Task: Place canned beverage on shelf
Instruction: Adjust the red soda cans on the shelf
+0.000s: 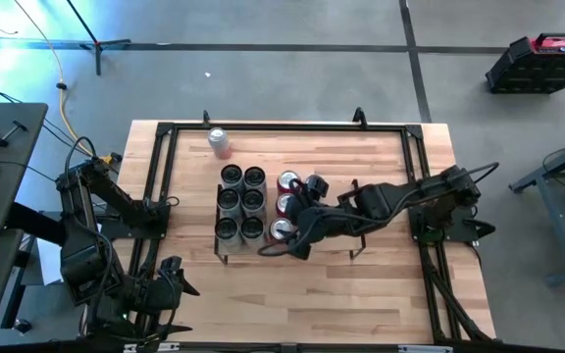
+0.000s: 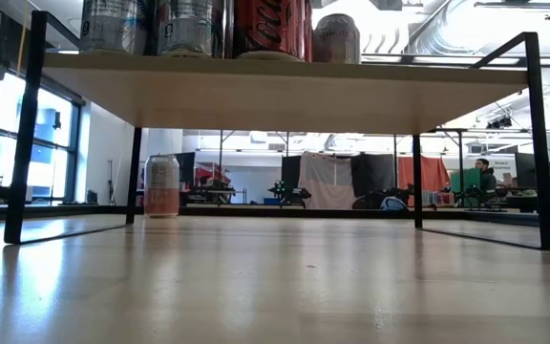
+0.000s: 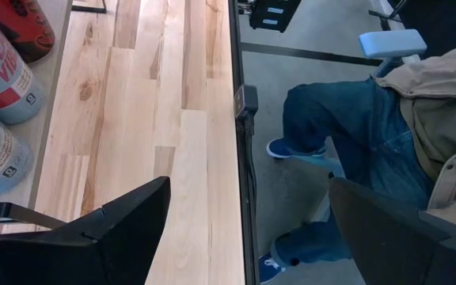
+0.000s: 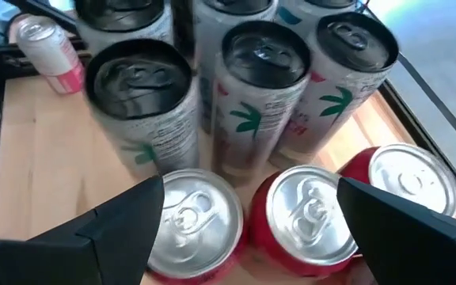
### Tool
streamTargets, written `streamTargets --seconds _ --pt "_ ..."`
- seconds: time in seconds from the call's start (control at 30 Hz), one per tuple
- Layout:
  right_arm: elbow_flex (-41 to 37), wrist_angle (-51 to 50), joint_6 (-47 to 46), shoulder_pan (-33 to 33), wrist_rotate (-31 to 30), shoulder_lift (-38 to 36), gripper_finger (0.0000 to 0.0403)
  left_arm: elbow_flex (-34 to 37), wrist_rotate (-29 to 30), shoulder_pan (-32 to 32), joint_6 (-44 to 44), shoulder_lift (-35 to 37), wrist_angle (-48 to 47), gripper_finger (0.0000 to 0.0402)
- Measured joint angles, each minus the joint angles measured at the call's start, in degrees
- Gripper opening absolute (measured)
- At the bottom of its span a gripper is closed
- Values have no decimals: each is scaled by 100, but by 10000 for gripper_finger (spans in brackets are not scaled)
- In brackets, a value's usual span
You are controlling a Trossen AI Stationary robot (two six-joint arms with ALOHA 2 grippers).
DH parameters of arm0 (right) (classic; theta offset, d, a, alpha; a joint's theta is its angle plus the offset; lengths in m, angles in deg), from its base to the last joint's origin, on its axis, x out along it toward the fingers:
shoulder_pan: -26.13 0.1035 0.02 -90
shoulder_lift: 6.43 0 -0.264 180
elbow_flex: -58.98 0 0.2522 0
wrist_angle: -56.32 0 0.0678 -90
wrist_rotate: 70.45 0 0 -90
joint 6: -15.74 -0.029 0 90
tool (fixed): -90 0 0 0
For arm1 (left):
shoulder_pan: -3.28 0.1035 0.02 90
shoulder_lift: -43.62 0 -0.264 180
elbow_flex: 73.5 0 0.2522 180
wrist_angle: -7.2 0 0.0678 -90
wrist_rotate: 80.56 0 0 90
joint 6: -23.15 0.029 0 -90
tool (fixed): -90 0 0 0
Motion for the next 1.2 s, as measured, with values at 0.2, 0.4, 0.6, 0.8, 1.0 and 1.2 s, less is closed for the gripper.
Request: streamTargets --seconds 0.2,0.4,0.6,0.8,1.0,1.2 --pt "0 -22 -96 26 -151 0 362 -1 1 0 1 0 0 335" --pt "0 -22 -13 -60 -266 0 362 -1 1 0 0 0 0 335" --pt "-2 -26 78 -63 -20 102 362 -1 0 0 1 0 2 335" --pt "-2 -124 141 -63 84 214 362 0 -1 0 1 0 2 335" --pt "4 -290 173 -63 58 192 362 1 0 0 -2 0 2 335" --pt "4 -327 146 -45 174 177 362 1 -1 0 1 0 4 335"
